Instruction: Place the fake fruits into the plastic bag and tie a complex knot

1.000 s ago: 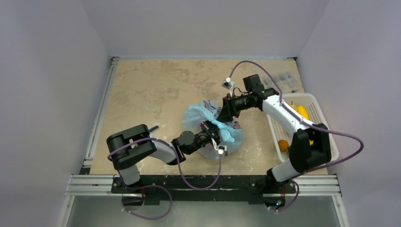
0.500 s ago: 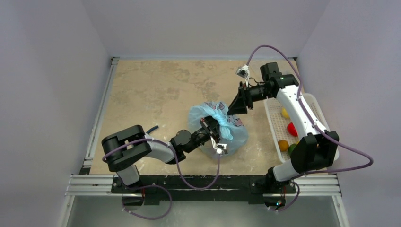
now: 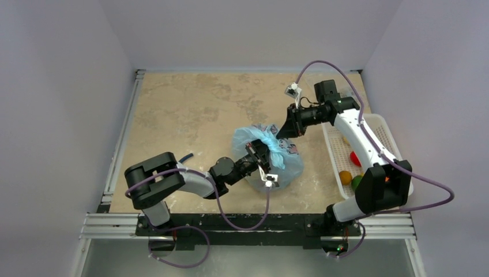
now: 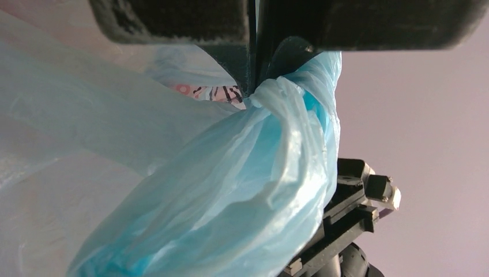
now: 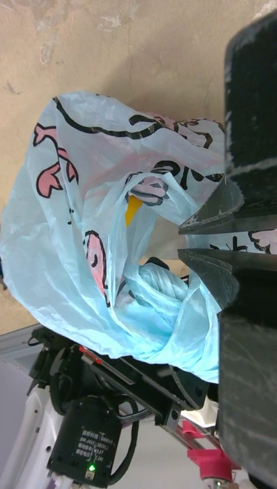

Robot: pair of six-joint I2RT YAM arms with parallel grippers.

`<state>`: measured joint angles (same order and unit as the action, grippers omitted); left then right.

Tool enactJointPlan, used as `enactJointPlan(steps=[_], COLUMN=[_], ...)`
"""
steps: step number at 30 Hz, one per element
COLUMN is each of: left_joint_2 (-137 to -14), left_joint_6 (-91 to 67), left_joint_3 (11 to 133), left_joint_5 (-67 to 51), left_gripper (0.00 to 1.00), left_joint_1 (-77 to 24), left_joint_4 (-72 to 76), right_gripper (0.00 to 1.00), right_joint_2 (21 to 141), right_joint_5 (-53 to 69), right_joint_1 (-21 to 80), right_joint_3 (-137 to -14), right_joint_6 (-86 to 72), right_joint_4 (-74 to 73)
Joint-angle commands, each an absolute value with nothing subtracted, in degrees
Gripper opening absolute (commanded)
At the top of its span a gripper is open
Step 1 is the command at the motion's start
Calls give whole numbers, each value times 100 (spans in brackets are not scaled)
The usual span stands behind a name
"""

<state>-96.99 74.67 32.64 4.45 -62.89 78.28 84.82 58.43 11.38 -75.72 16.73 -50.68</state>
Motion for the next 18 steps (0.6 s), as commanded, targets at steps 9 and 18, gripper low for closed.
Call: enactJointPlan(steps=[9,18], left_joint_2=[-9752,-9648], left_joint_6=[7596,7550], left_joint_3=[3493,3332], left_joint_5=[79,-207], left_gripper=[0,0], left_joint_1=[-6268,-6333], left_joint_4=[8170,8169], right_gripper=[41,44], right_joint_2=[8046,8151], right_joint_5=[6767,6888], right_joint_1=[1485,1432], right_joint_3=[-7082,-7353], right_joint_6=[2410,2515], right_joint_4=[-5487,-5527])
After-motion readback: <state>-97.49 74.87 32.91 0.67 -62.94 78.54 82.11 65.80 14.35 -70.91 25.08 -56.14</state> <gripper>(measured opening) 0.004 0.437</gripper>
